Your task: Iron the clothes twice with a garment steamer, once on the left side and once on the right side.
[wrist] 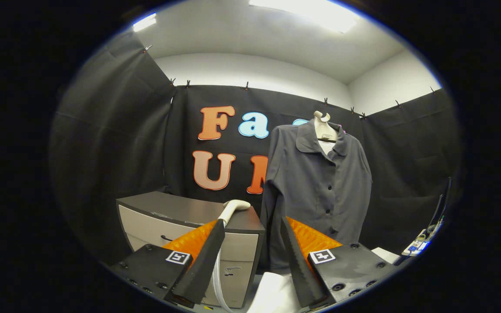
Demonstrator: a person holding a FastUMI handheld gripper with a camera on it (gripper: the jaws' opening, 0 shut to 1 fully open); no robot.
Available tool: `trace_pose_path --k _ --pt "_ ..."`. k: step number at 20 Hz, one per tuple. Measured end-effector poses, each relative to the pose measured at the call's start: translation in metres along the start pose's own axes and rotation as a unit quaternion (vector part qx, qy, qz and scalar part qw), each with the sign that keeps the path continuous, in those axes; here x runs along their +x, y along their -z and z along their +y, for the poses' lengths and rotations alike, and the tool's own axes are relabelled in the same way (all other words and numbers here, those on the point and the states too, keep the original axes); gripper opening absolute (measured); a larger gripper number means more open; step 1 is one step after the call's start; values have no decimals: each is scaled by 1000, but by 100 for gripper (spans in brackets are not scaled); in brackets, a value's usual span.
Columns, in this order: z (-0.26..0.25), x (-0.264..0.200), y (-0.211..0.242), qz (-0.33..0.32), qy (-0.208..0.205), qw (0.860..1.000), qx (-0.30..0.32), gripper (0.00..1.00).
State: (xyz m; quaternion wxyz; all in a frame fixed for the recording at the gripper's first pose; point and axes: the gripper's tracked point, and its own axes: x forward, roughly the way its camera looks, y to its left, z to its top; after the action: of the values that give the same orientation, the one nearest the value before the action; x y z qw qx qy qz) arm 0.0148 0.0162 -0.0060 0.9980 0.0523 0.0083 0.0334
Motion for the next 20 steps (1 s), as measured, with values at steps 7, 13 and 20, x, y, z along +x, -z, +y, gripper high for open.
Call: trace_pose_path --k 7,13,20 --pt "-4 -1 -3 -1 2 1000 4 84" --pt "-3 -3 -5 -4 4 1000 1 84" --pt "4 -6 -6 -5 -1 1000 3 84"
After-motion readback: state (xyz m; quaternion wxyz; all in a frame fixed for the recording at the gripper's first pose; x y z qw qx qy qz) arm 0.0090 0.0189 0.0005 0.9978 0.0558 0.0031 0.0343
